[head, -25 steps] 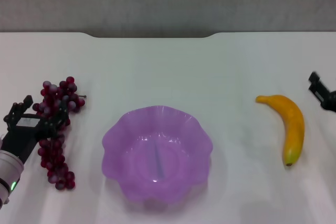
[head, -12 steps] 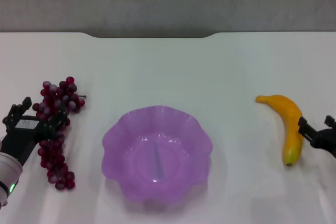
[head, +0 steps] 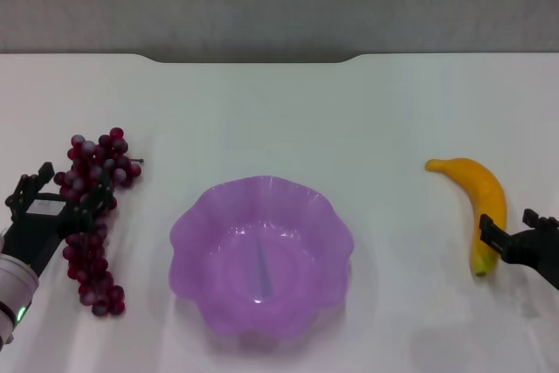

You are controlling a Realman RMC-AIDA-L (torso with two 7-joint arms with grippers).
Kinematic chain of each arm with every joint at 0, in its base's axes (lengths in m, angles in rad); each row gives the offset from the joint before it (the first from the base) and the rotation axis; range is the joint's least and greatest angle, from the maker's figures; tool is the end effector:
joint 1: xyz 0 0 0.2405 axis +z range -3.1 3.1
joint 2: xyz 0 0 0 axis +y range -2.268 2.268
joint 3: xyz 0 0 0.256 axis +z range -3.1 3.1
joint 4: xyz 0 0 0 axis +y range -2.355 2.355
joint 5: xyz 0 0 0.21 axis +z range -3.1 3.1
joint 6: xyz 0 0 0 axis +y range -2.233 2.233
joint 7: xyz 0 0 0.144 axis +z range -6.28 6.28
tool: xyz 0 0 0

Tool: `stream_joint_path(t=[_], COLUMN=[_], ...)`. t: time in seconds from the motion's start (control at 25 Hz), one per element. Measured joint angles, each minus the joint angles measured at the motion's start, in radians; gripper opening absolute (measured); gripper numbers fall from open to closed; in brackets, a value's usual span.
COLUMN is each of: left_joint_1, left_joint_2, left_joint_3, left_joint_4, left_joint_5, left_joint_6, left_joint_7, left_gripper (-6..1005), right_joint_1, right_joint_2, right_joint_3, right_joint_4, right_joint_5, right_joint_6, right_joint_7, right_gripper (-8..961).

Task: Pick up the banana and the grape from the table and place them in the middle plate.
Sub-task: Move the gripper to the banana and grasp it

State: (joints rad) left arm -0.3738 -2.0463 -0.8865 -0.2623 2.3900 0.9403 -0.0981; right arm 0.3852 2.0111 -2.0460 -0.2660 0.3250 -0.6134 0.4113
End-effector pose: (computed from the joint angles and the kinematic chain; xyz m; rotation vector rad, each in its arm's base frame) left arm -0.3497 0.3231 -0.0314 -1.7021 -0.6418 -0.5146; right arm 0.3838 0.3241 -0.0403 -1.8098 0.9314 0.3286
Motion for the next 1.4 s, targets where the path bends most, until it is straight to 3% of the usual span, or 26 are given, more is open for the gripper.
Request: stream_joint_path(t=[0.48,1.08,1.4], left_joint_1=[0.001,0.001,0.001], left_joint_2=[0.0,0.0,0.0], left_joint_3=[0.0,0.0,0.0], left_joint_4=[0.0,0.0,0.0], left_joint_5=[0.0,0.0,-0.001], left_joint_6=[0.0,0.0,0.0], left_joint_7=[0.0,0.0,0.0], left_gripper=[864,864,864], right_joint_1=[0.016,0.009,0.007], right_joint_2=[0.001,0.002,0.002], right_joint_3=[-0.077,-0.082,-0.074], right_joint_4=[-0.001,-0.001,0.006], right_joint_5=[-0.012,-0.009,-0.004], right_joint_6=[0.068,0.074,0.074], right_joint_7=[0.036,0.037,0.037], right_gripper=[759,757,711])
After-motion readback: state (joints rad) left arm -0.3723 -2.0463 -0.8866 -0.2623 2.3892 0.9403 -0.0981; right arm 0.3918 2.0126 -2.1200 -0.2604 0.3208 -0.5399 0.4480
